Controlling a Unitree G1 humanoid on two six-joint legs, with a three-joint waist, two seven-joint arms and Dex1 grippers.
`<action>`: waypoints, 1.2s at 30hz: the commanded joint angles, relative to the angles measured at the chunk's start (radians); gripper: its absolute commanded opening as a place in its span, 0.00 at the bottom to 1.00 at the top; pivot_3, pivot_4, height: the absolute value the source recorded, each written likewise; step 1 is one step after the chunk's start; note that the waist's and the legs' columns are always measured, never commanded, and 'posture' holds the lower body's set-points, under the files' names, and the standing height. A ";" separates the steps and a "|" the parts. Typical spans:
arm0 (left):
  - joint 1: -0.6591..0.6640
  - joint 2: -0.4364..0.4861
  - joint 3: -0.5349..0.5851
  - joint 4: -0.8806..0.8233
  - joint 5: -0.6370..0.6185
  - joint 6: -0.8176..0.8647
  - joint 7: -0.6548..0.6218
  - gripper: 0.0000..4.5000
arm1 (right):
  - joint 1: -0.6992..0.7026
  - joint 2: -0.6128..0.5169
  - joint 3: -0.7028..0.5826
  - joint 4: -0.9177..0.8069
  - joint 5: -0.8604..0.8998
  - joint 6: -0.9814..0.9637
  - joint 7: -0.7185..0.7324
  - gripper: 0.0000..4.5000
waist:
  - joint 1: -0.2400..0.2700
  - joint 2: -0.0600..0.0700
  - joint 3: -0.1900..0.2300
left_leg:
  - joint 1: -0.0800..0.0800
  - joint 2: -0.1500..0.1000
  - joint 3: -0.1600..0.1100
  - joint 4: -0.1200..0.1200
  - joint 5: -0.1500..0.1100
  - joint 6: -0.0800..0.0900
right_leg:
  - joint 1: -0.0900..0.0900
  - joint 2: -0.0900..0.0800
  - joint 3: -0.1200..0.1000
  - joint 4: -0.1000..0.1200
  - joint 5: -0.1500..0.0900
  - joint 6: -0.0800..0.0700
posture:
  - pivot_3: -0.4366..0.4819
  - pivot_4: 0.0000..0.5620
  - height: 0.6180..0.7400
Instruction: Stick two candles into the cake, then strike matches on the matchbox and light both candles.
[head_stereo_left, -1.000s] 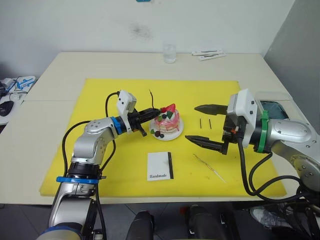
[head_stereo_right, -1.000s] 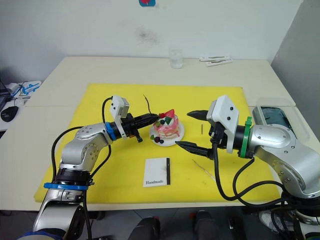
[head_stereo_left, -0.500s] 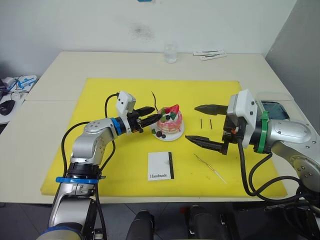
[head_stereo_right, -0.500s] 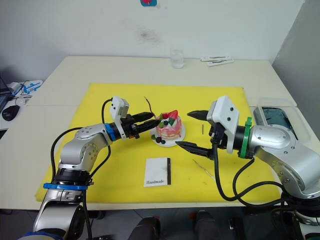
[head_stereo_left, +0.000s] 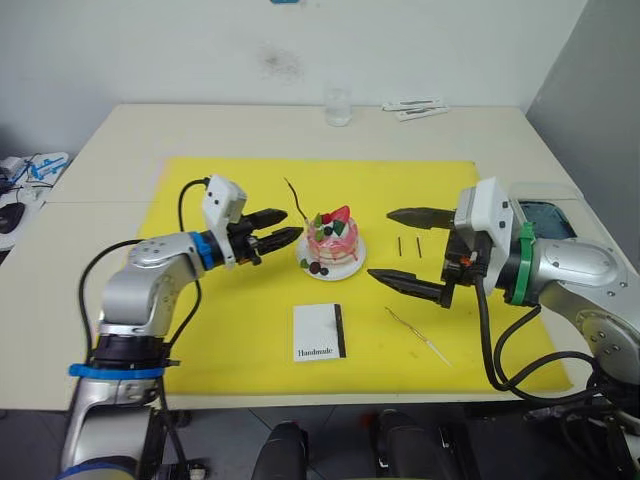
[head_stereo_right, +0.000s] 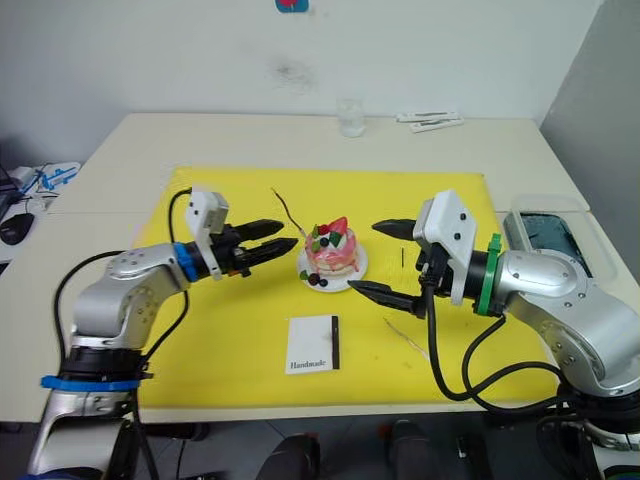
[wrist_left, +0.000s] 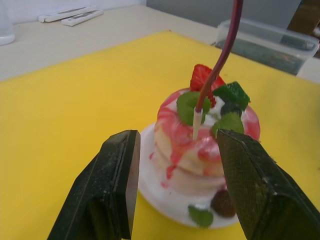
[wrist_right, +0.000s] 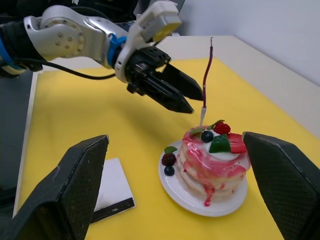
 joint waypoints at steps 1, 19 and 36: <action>0.066 0.143 0.046 -0.126 -0.010 -0.022 -0.111 0.61 | 0.024 -0.057 -0.082 -0.027 -0.001 0.023 -0.014 1.00 | 0.001 0.000 0.000 | 0.000 0.000 0.000 0.000 0.000 0.000 | 0.000 0.000 0.000 0.000 0.000 0.000 | 0.48 0.27 1.00; 0.427 0.282 -0.023 -0.634 -0.113 -0.036 -0.225 0.61 | 0.271 -0.319 -0.088 -0.166 0.021 0.381 -0.086 1.00 | 0.004 0.000 0.000 | 0.000 0.001 0.002 0.000 0.000 0.000 | 0.000 0.000 0.001 -0.001 0.000 0.000 | 0.48 0.27 1.00; 0.378 0.241 -0.090 -0.656 -0.165 -0.006 -0.191 0.62 | 0.459 -0.133 0.043 -0.258 -0.138 0.361 -0.302 0.78 | 0.003 0.000 0.000 | 0.000 0.001 0.002 0.001 0.000 0.000 | 0.000 0.000 0.001 -0.001 0.000 0.001 | 0.48 0.27 1.00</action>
